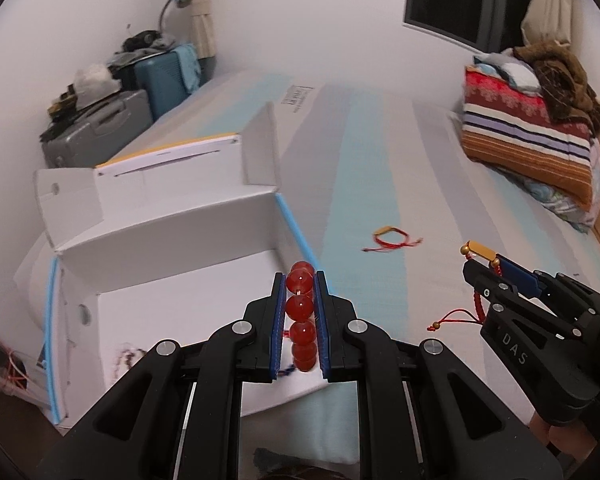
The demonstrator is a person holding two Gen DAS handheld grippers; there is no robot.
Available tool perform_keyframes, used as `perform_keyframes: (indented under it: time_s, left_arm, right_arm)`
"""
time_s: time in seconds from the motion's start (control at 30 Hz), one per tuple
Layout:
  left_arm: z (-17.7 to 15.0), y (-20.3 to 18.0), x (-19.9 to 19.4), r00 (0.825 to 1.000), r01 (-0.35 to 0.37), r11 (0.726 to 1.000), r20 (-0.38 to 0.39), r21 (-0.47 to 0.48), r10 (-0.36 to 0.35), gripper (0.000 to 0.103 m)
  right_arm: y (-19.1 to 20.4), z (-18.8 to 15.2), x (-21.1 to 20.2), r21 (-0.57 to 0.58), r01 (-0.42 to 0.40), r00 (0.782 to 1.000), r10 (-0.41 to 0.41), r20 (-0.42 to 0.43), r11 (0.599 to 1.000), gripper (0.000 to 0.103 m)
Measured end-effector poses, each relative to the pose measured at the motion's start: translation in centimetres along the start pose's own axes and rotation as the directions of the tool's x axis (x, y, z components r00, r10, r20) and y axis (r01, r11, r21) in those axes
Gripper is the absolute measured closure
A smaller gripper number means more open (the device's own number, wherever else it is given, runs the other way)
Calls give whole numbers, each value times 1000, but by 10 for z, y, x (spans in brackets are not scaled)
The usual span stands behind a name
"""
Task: Organize jewelry
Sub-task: 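Carry both bracelets into the white box and lower them inside, then open both tools and withdraw them from the box over the bed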
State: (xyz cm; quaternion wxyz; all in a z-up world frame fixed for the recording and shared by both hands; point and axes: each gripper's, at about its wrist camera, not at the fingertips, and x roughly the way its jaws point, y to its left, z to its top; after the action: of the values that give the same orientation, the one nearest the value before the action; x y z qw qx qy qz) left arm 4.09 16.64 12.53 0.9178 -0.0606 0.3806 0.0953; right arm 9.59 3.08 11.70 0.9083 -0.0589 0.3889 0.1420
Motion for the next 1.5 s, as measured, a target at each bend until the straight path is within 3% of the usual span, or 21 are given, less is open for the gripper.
perform_keyframes:
  time_s: [0.4, 0.77, 1.07, 1.5]
  left_arm:
    - [-17, 90, 6, 996, -89, 991, -31, -98, 87, 90]
    - [-47, 163, 24, 983, -165, 971, -105, -174, 148, 90]
    - [-68, 190, 53, 971, -189, 961, -187, -204, 151, 90]
    - [-81, 196, 80, 960, -189, 962, -245, -195, 139, 90]
  right_arm:
    - [95, 9, 17, -113, -120, 993, 119, -9, 986, 75]
    - [170, -2, 53, -195, -196, 979, 179, -100, 961, 75]
    - [191, -19, 88, -198, -204, 969, 169, -178, 959, 75]
    - [190, -36, 123, -202, -169, 959, 113, -262, 965, 75]
